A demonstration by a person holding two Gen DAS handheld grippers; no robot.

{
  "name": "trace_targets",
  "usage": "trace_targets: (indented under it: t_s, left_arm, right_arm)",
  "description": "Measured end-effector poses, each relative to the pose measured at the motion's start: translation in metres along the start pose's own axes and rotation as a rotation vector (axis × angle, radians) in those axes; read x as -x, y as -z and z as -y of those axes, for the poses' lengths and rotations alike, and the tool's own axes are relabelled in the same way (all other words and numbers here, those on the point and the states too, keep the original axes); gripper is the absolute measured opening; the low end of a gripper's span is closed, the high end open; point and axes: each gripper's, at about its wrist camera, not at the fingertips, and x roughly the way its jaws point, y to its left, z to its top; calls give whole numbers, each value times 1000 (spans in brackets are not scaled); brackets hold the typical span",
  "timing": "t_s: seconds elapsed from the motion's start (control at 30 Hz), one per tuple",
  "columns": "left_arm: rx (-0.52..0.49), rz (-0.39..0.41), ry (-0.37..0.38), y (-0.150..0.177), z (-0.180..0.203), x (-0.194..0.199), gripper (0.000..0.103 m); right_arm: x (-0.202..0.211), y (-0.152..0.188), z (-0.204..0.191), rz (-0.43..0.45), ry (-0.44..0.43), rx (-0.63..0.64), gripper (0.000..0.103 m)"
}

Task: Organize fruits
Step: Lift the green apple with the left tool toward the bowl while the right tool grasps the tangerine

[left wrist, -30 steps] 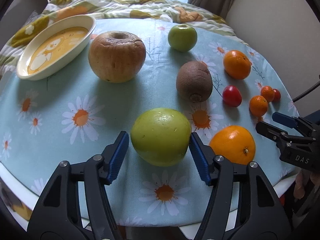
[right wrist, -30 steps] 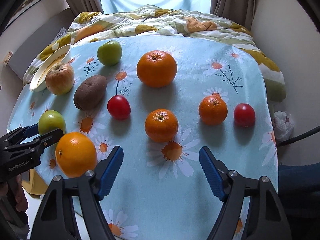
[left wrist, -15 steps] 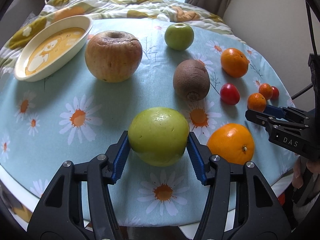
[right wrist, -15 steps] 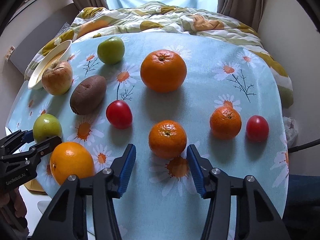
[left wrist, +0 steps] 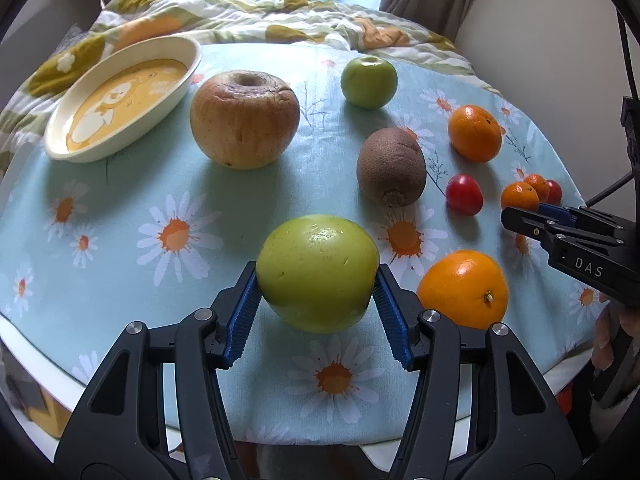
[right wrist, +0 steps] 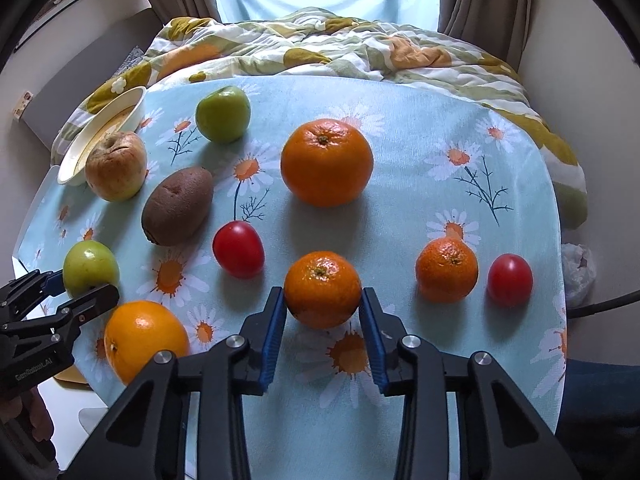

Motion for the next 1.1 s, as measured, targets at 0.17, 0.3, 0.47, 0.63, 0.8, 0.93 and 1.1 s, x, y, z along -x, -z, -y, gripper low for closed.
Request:
trace_targets:
  t_s: [0.17,0.3,0.47,0.63,0.8,0.93,1.1]
  left_arm:
    - [12,41,-17,-8,-2,21,62]
    - [35,87,-27,-18,-6,42,62]
    - [63,143,-32,-35,-16,67,62]
    - [66,183,-38,-59,-39,81,62]
    - [55,199,-28,-86,-75,84,62]
    - [28,187,-16,-110,-109,76,62]
    - [-13,167,-8,-139,-151,57,62]
  right_arm:
    - [13,-8,-8,22,-23,20,34]
    - [27,-18,-19,42,-47,43,34]
    - [47,-35,-38,73,-73,85,34]
    - [56,-58,-63,101,-94,116,34]
    - [50,-81,-91,115,-99,109,34]
    - [38,-102,-118,116,-88,82,34]
    - [19,-126,-149,107,-82,30,34]
